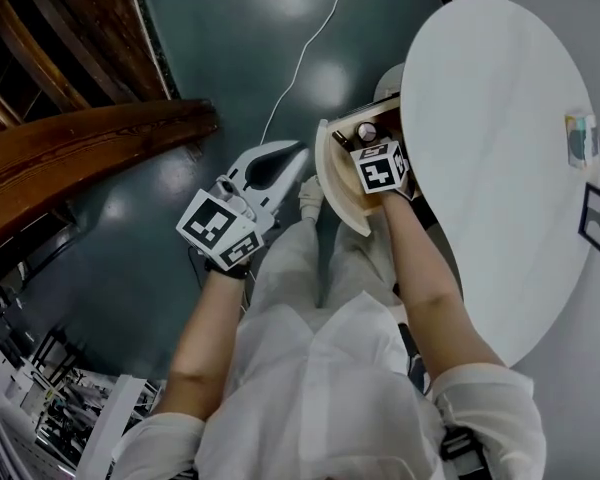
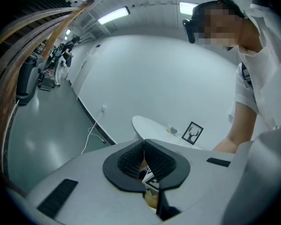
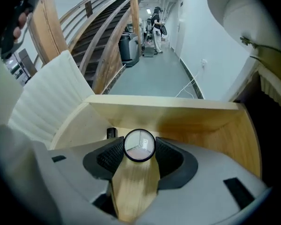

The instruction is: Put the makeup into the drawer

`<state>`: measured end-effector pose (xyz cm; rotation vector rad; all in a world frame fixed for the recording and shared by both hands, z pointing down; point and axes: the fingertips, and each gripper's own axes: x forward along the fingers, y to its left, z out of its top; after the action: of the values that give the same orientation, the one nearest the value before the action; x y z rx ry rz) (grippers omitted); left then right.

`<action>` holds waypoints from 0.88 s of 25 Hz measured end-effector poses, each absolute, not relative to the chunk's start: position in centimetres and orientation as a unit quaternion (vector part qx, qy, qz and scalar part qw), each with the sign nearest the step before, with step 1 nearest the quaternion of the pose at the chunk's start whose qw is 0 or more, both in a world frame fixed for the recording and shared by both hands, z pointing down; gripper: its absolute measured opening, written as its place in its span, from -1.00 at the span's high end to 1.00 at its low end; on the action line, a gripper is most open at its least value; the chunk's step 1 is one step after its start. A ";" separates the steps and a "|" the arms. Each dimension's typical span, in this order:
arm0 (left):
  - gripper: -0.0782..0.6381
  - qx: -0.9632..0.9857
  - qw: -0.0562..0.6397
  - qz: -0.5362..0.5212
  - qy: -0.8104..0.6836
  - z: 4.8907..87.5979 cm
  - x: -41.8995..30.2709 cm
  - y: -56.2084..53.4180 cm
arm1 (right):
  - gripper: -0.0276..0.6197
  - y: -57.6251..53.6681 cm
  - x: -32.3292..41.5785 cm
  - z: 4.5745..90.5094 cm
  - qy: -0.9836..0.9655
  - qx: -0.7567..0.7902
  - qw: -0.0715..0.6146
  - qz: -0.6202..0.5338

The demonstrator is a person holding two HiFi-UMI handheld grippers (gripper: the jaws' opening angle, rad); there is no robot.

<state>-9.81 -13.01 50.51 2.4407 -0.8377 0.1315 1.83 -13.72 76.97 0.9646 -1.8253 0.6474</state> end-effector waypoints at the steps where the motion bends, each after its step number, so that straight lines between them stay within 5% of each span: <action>1: 0.73 0.908 0.276 0.049 -0.311 50.7 -9.7 -13.2 | 0.27 -13.8 1.8 77.4 -0.746 0.390 0.472 0.263; 22: 0.73 0.905 0.281 0.051 -0.315 51.9 -9.8 -14.0 | 0.23 -13.9 1.4 80.6 -0.740 0.357 0.513 0.248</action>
<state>-9.85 -13.99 51.88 2.4249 -0.8438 0.1375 1.41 -13.92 80.61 0.8580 -1.7789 0.5969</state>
